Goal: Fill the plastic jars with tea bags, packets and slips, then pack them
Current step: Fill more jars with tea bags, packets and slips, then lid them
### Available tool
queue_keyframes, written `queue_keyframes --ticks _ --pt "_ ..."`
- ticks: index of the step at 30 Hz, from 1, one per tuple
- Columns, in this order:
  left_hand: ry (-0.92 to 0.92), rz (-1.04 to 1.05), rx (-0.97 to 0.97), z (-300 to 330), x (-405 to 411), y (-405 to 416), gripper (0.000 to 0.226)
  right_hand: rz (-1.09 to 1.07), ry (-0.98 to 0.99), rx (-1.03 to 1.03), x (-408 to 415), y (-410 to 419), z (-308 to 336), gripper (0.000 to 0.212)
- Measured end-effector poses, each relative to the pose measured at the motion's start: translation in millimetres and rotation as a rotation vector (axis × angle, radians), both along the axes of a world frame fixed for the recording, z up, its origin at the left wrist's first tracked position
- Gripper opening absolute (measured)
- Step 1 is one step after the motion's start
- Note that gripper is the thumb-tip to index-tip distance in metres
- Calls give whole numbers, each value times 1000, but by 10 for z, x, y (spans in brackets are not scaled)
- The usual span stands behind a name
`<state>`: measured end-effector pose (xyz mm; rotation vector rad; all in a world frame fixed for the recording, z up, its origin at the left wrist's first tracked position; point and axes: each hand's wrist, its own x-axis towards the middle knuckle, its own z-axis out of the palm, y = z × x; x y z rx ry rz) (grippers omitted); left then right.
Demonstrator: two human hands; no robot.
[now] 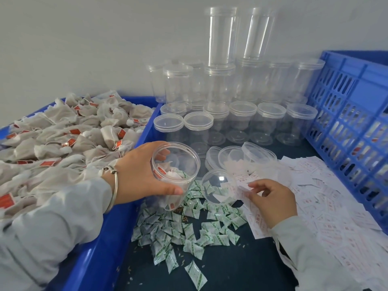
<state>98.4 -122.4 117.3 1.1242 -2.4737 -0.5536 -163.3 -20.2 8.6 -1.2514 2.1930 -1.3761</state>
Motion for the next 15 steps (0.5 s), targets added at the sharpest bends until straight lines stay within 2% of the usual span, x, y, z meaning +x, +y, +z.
queue_keyframes --ticks 5,10,15 --pt "-3 -4 15 -10 9 -24 104 -46 -36 -62 -36 70 115 28" --pt "-15 -12 34 -15 12 -46 106 -89 -115 -306 5 141 508 28" --pt "117 0 30 -6 -1 15 95 263 -111 -462 570 79 985 30"
